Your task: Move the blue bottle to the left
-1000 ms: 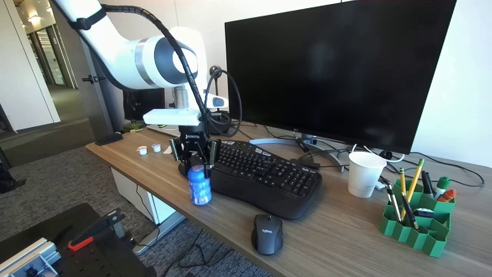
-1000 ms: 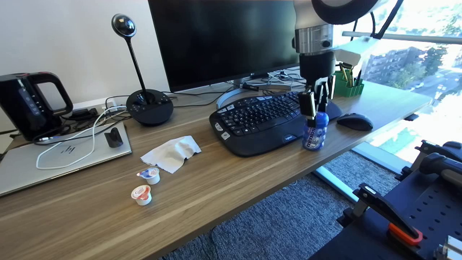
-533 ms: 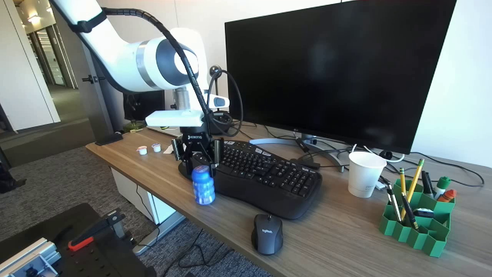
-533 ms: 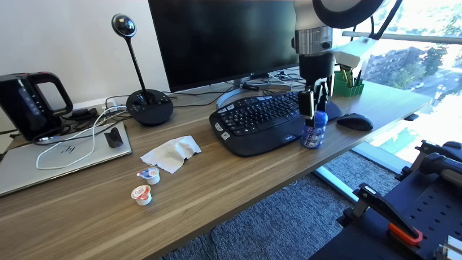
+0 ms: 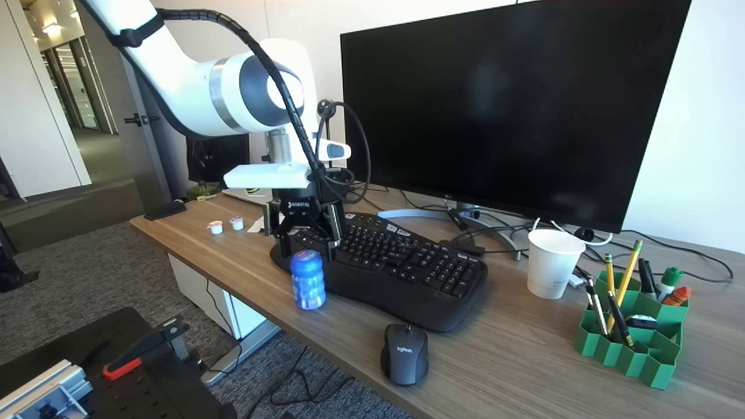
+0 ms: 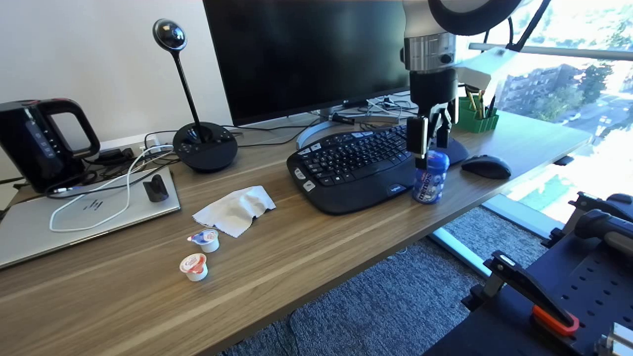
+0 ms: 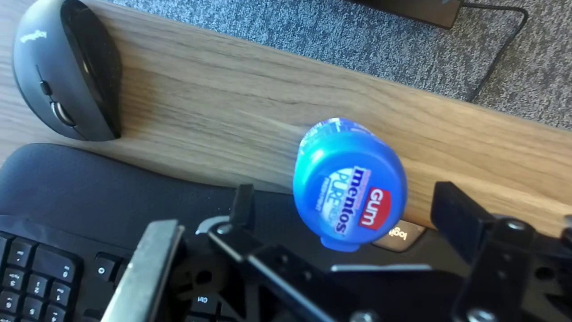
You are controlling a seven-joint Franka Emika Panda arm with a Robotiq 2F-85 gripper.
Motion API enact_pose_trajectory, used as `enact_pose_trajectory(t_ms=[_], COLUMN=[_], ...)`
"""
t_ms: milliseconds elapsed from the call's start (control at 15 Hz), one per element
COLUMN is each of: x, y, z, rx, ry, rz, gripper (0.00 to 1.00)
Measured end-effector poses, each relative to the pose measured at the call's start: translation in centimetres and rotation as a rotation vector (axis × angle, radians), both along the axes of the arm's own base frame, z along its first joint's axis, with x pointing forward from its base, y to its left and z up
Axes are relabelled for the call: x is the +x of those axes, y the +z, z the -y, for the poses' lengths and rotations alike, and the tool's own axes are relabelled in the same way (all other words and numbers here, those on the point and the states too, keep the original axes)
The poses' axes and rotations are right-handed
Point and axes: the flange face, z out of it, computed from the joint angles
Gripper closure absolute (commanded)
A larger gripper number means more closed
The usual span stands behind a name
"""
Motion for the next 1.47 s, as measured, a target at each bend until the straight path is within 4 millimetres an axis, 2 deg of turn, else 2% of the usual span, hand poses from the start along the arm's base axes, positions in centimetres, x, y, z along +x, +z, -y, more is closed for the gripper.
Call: enact_pose_trajectory(t_ms=[267,733,1067,1467], x=[1.0,1.5,1.4,0.6], y=[1.8,7.9,11.9,14.3], z=[1.9,7.7,11.0,15.5], rx=[-0.006,0.005,0.016,0.021], ry=[-0.071,-0.229,-0.288,-0.321], rz=[0.018,0.007,0.009,0.027], gripper=[0.0,0.0,0.0,0.0])
